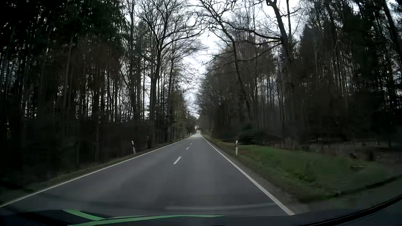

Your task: Follow the waypoints while adhering to traffic rules and regulations

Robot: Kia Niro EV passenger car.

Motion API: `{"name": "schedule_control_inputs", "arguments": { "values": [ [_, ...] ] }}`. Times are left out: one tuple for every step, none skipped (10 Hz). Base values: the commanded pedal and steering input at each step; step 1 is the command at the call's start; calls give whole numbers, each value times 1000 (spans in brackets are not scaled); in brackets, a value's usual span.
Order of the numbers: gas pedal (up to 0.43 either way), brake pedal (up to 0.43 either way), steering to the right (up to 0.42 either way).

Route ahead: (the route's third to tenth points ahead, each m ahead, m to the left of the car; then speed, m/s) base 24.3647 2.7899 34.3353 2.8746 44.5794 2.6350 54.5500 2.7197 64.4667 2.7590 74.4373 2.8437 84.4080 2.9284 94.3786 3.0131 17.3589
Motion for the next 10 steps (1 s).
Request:
{"name": "schedule_control_inputs", "arguments": {
  "values": [
    [209,0,0],
    [209,0,0],
    [197,0,0],
    [197,0,0],
    [197,0,0],
    [197,0,0],
    [197,0,0],
    [189,0,-1],
    [189,0,-1],
    [177,0,-1]
  ]
}}
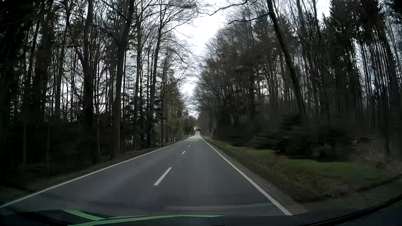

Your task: Follow the waypoints while adhering to traffic rules and regulations

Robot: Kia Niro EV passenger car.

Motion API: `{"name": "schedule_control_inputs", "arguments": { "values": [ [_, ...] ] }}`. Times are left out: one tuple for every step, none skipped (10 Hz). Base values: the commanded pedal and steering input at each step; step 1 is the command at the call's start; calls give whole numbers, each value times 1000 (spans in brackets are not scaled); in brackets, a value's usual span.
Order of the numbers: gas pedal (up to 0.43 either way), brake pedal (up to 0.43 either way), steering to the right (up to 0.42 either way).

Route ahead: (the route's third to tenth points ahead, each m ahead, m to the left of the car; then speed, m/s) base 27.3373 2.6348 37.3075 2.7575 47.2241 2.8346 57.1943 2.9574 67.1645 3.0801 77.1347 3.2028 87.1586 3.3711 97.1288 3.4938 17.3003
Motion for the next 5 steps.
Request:
{"name": "schedule_control_inputs", "arguments": {
  "values": [
    [169,0,-1],
    [169,0,-1],
    [169,0,-1],
    [169,0,-1],
    [169,0,-1]
  ]
}}
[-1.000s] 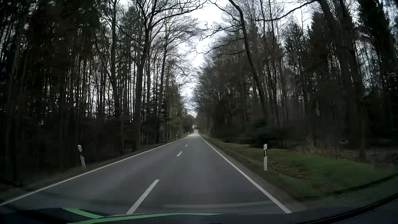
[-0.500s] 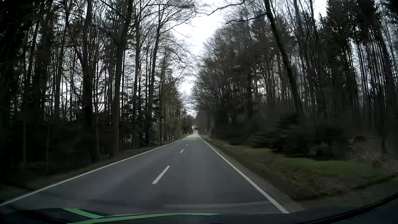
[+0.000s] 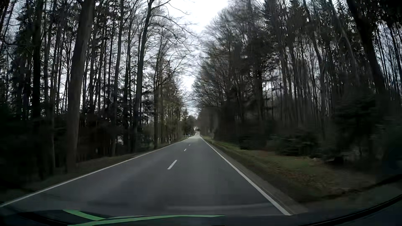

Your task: Follow the waypoints while adhering to traffic rules and regulations

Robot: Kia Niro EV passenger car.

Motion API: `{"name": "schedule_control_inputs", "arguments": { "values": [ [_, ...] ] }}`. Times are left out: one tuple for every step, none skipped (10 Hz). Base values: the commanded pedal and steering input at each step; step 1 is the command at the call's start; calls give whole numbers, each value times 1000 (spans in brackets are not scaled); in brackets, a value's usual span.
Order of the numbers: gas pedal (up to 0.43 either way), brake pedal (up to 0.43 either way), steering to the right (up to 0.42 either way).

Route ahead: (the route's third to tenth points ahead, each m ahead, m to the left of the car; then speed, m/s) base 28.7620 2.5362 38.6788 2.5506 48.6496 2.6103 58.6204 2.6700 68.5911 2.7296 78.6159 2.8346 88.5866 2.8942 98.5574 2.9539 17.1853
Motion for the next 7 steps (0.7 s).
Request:
{"name": "schedule_control_inputs", "arguments": {
  "values": [
    [169,0,-1],
    [177,0,-1],
    [177,0,-1],
    [177,0,-1],
    [177,0,-1],
    [177,0,-1],
    [189,0,-1]
  ]
}}
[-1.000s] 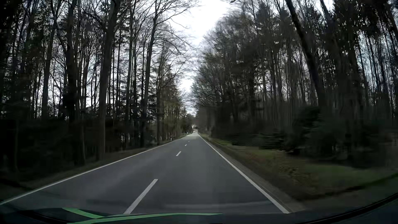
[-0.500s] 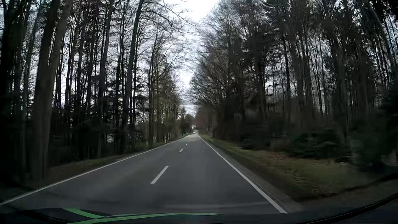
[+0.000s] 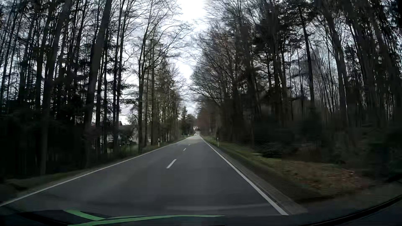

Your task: Follow the waypoints while adhering to traffic rules and regulations

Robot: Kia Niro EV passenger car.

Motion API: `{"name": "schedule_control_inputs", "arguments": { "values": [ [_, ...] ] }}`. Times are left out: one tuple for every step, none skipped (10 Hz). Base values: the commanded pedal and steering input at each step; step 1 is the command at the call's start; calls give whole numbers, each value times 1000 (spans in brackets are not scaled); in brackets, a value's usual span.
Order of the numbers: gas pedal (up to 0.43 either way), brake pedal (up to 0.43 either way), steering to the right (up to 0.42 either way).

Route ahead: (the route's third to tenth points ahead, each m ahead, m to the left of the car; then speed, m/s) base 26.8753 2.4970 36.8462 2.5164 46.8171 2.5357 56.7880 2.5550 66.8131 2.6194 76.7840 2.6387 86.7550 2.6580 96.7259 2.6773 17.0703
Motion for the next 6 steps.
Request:
{"name": "schedule_control_inputs", "arguments": {
  "values": [
    [189,0,-1],
    [189,0,-1],
    [189,0,-1],
    [189,0,-2],
    [189,0,-2],
    [189,0,-3]
  ]
}}
